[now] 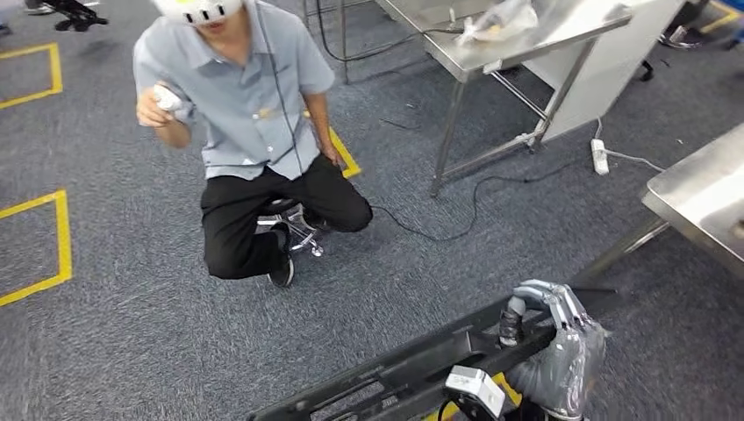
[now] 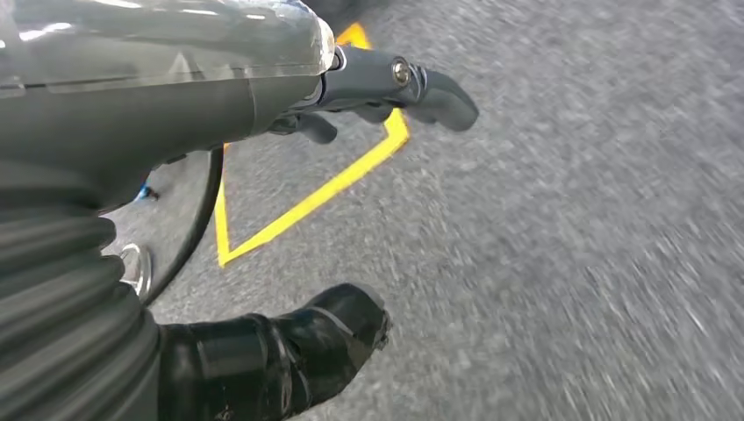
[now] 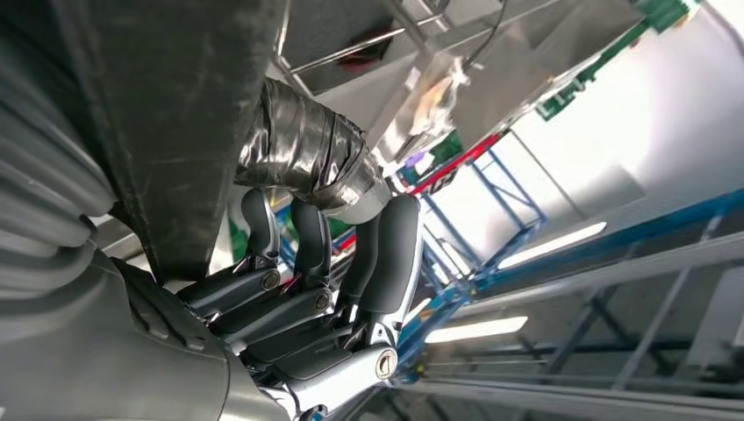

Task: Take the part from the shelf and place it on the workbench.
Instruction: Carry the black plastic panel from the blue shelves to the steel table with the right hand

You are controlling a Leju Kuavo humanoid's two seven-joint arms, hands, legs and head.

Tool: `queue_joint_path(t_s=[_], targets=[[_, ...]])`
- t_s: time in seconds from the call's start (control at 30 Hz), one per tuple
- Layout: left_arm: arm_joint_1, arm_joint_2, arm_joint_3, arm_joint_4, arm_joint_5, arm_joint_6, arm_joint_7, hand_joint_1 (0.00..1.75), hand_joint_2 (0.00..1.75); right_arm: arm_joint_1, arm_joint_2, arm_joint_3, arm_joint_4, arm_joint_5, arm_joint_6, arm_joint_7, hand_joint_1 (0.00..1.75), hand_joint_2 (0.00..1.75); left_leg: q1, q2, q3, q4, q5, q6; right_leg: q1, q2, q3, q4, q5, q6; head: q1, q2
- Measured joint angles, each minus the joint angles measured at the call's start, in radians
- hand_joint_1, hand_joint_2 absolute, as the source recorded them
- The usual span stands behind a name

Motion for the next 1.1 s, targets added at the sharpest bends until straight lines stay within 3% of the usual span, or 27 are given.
queue_joint_path(t_s=[0.07, 0.1, 0.17, 0.23, 0.3, 0.37, 0.43, 0.5, 0.57, 0.6, 0.63, 0.67, 0.73, 0.8, 0.87, 0.93, 0.97, 1.03, 1.1], targets=[[0.001, 0.000, 0.000, 0.000, 0.000, 0.001, 0.001, 0.00, 1.75, 0.002, 0.000, -0.002, 0.000, -0.002, 0.000, -0.002, 1.75, 1.75, 0.001, -0.012, -0.058, 0.111, -0.037, -0.004, 0.000, 0.020, -0.001, 0.004, -0.002, -0.004, -0.001, 0.000], [0.002, 0.000, 0.000, 0.000, 0.000, 0.001, 0.002, 0.00, 1.75, 0.002, 0.000, -0.003, 0.000, -0.003, 0.000, -0.003, 1.75, 1.75, 0.002, -0.013, -0.068, 0.124, -0.027, -0.006, 0.000, 0.033, 0.000, 0.007, -0.004, -0.003, -0.001, 0.000], [0.003, 0.001, 0.000, 0.000, 0.000, 0.001, 0.003, 0.00, 1.75, 0.003, 0.000, -0.004, 0.000, -0.004, 0.000, -0.005, 1.75, 1.75, 0.006, -0.022, -0.037, 0.040, 0.043, -0.009, -0.004, 0.061, 0.001, 0.017, -0.009, 0.003, -0.001, 0.000], [0.004, 0.001, 0.000, 0.000, 0.001, 0.001, 0.004, 0.00, 1.75, 0.003, 0.000, -0.004, 0.000, -0.004, 0.000, -0.005, 1.75, 1.75, 0.012, -0.061, 0.010, -0.074, 0.092, -0.010, -0.006, 0.083, -0.006, 0.034, -0.018, 0.015, -0.001, 0.000], [0.003, 0.002, 0.000, 0.000, 0.001, 0.000, 0.003, 0.00, 1.75, 0.004, 0.000, -0.005, -0.001, -0.004, 0.000, -0.005, 1.75, 1.75, 0.011, -0.086, 0.026, -0.114, 0.096, -0.004, -0.006, 0.099, -0.018, 0.045, -0.021, 0.027, 0.000, 0.000], [0.000, 0.001, 0.000, 0.000, 0.001, 0.000, 0.003, 0.00, 1.75, 0.006, 0.000, -0.006, -0.002, -0.004, 0.000, -0.004, 1.75, 1.75, 0.010, -0.071, 0.028, -0.118, 0.099, 0.007, -0.008, 0.112, -0.022, 0.045, -0.018, 0.037, -0.001, 0.000], [-0.001, 0.001, 0.001, 0.000, 0.004, 0.000, 0.002, 0.00, 1.75, 0.009, 0.000, -0.007, -0.002, -0.004, 0.000, -0.002, 1.75, 1.75, 0.012, -0.051, 0.032, -0.126, 0.104, 0.019, -0.007, 0.086, -0.033, 0.069, -0.034, 0.046, 0.000, 0.000], [0.000, 0.002, 0.001, 0.000, 0.007, 0.000, 0.001, 0.00, 1.75, 0.009, 0.000, -0.008, -0.003, -0.004, 0.000, -0.002, 1.75, 1.75, 0.012, -0.030, 0.035, -0.132, 0.105, 0.028, -0.007, 0.038, -0.078, 0.166, -0.088, 0.055, 0.002, 0.000], [0.002, 0.002, 0.001, 0.000, 0.008, 0.000, 0.000, 0.00, 1.75, 0.010, 0.000, -0.008, -0.003, -0.004, 0.000, -0.002, 1.75, 1.75, 0.009, -0.007, 0.035, -0.133, 0.104, 0.032, -0.009, 0.021, -0.138, 0.286, -0.135, 0.060, 0.003, 0.000], [0.003, 0.002, 0.001, 0.000, 0.008, 0.000, 0.000, 0.00, 1.75, 0.011, 0.000, -0.009, -0.003, -0.004, 0.000, -0.002, 1.75, 1.75, 0.008, 0.004, 0.036, -0.133, 0.102, 0.032, -0.009, 0.019, -0.151, 0.311, -0.135, 0.060, 0.003, 0.000], [0.002, 0.002, 0.001, 0.000, 0.008, 0.000, 0.000, 0.00, 1.75, 0.012, 0.000, -0.009, -0.003, -0.004, 0.000, -0.002, 1.75, 1.75, 0.007, 0.015, 0.038, -0.133, 0.101, 0.032, -0.009, 0.016, -0.144, 0.296, -0.116, 0.058, 0.003, 0.000], [0.002, 0.002, 0.001, 0.000, 0.008, 0.000, 0.000, 0.00, 1.75, 0.012, 0.000, -0.009, -0.003, -0.004, 0.000, -0.002, 1.75, 1.75, 0.007, 0.025, 0.041, -0.133, 0.099, 0.031, -0.008, 0.011, -0.119, 0.246, -0.083, 0.055, 0.003, 0.000], [0.001, 0.001, 0.001, 0.000, 0.008, 0.000, 0.000, 0.00, 1.75, 0.011, 0.000, -0.010, -0.005, -0.004, 0.000, -0.002, 1.75, 1.75, 0.005, 0.042, 0.048, -0.134, 0.094, 0.028, 0.003, -0.030, -0.048, 0.106, -0.027, 0.040, 0.003, 0.000], [0.000, 0.000, 0.001, 0.000, 0.008, -0.001, 0.000, 0.00, 1.75, 0.010, 0.000, -0.010, -0.007, -0.003, 0.000, -0.002, 1.75, 1.75, 0.002, 0.058, 0.053, -0.136, 0.090, 0.021, 0.017, -0.062, -0.015, 0.036, -0.013, 0.026, 0.002, 0.000], [-0.002, 0.000, 0.001, 0.000, 0.008, -0.001, 0.000, 0.00, 1.75, 0.011, 0.000, -0.010, -0.009, -0.003, 0.000, -0.002, 1.75, 1.75, -0.001, 0.078, 0.060, -0.141, 0.088, 0.012, 0.020, -0.046, -0.014, 0.027, -0.012, 0.017, 0.002, 0.000], [-0.004, 0.000, 0.001, 0.000, 0.009, -0.001, -0.003, 0.00, 1.75, 0.012, 0.000, -0.011, -0.010, -0.003, 0.000, -0.002, 1.75, 1.75, -0.001, 0.061, 0.061, -0.127, 0.072, 0.002, 0.013, -0.024, -0.004, 0.009, -0.003, 0.008, 0.001, 0.000], [-0.004, 0.000, 0.001, 0.000, 0.010, -0.002, -0.005, 0.00, 1.75, 0.011, 0.000, -0.012, -0.010, -0.003, 0.000, -0.001, 1.75, 1.75, -0.001, 0.039, 0.049, -0.095, 0.051, -0.002, 0.008, -0.014, 0.001, 0.001, 0.002, 0.003, 0.001, 0.000], [-0.003, 0.001, 0.001, 0.000, 0.010, -0.003, -0.013, 0.00, 1.75, 0.009, 0.000, -0.012, -0.008, -0.001, 0.000, 0.001, 1.75, 1.75, 0.001, -0.005, -0.007, 0.021, -0.008, -0.005, 0.003, 0.006, 0.003, -0.003, 0.004, -0.004, 0.000, 0.000], [-0.001, 0.001, 0.001, 0.000, 0.011, -0.005, -0.020, 0.00, 1.75, 0.009, 0.000, -0.012, -0.007, 0.001, 0.001, 0.003, 1.75, 1.75, 0.001, -0.013, -0.060, 0.116, -0.033, -0.007, 0.003, 0.031, 0.000, 0.002, 0.002, -0.006, 0.000, 0.000]])
